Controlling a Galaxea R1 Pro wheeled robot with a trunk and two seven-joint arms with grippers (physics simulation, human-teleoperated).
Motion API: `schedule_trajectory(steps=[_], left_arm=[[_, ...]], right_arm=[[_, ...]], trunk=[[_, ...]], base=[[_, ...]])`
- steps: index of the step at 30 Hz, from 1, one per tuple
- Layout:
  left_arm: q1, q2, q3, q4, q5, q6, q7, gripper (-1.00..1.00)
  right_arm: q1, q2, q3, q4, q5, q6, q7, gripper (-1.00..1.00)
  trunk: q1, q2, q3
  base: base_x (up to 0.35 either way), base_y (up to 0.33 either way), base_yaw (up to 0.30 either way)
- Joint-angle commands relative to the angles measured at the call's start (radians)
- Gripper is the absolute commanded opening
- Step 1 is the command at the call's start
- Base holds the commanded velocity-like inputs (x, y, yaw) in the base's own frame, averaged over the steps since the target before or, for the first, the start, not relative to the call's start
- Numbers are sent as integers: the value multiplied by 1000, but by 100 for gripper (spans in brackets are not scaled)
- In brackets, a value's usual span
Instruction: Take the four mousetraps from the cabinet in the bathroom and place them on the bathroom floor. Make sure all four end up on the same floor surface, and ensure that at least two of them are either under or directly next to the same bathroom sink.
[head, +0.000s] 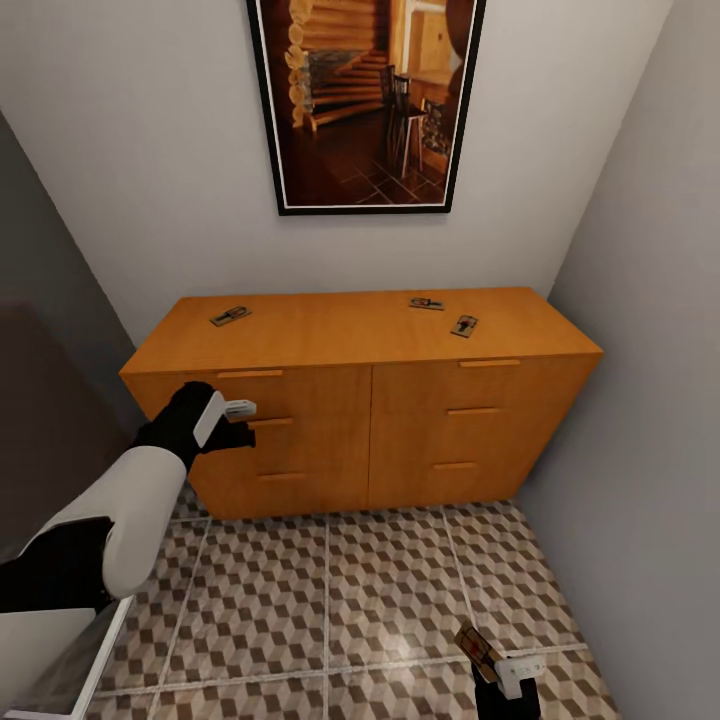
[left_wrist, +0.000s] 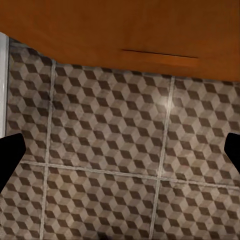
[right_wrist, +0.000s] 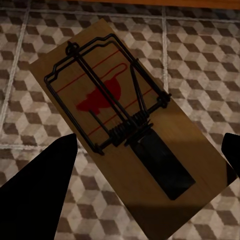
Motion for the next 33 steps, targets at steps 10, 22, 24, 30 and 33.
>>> schedule_trajectory(steps=[10,22,24,30,33], left_arm=[[-1,2,1,32,4,3,5,100],[-1,2,2,56,4,3,5,100],[-1,2,5,57,4,3,5,100],[-80,1,7,65,1,3,5,100],[-170,2,7,110,-1,4,5,100]], right_arm=[[-1,0,7,1,-11,-3,4,-100],[-1,0,7,1,-10,-3,4,-100],[-1,0,7,1,-9,-3,4,-100],[-1,0,8,1,-9,-3,4,-100],[-1,0,8,1,-9,-3,4,-100]], trunk=[[0,0,-1],[0,0,-1],[0,0,-1],[0,0,-1],[0,0,-1]], base=[[-241,16,0],[-235,0,0],[-17,0,0],[-4,0,0],[0,0,0]])
